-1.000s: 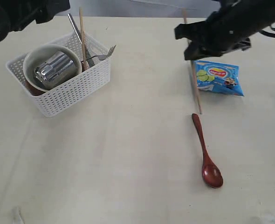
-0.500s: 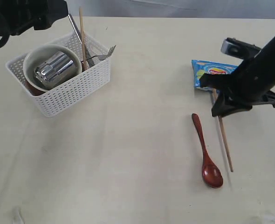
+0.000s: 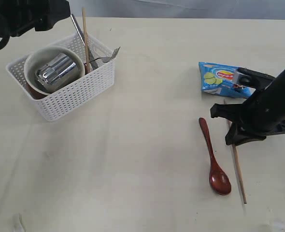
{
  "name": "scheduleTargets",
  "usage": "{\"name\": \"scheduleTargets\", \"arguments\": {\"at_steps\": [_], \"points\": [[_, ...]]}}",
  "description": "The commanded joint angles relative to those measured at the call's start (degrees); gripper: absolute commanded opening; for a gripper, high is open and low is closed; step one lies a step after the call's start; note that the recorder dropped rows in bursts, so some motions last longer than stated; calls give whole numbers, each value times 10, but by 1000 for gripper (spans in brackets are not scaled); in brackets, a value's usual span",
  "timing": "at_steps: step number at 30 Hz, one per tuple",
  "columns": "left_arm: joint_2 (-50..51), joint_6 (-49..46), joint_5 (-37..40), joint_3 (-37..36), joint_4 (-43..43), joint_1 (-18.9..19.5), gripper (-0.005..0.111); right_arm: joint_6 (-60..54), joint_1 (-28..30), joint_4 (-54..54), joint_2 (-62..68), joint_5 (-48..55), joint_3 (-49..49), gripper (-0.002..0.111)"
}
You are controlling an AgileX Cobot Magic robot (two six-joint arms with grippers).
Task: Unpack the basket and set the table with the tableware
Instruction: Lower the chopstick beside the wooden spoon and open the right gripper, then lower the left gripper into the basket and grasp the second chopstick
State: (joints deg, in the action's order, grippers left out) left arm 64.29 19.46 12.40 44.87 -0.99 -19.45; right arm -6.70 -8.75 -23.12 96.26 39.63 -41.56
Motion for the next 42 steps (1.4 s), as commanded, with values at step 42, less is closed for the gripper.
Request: {"name": "scheduleTargets", "arguments": {"at_steps": [42], "points": [[88,-38,-1,78,-3,30,68,2,0,37,-91,39,-179,42]]}}
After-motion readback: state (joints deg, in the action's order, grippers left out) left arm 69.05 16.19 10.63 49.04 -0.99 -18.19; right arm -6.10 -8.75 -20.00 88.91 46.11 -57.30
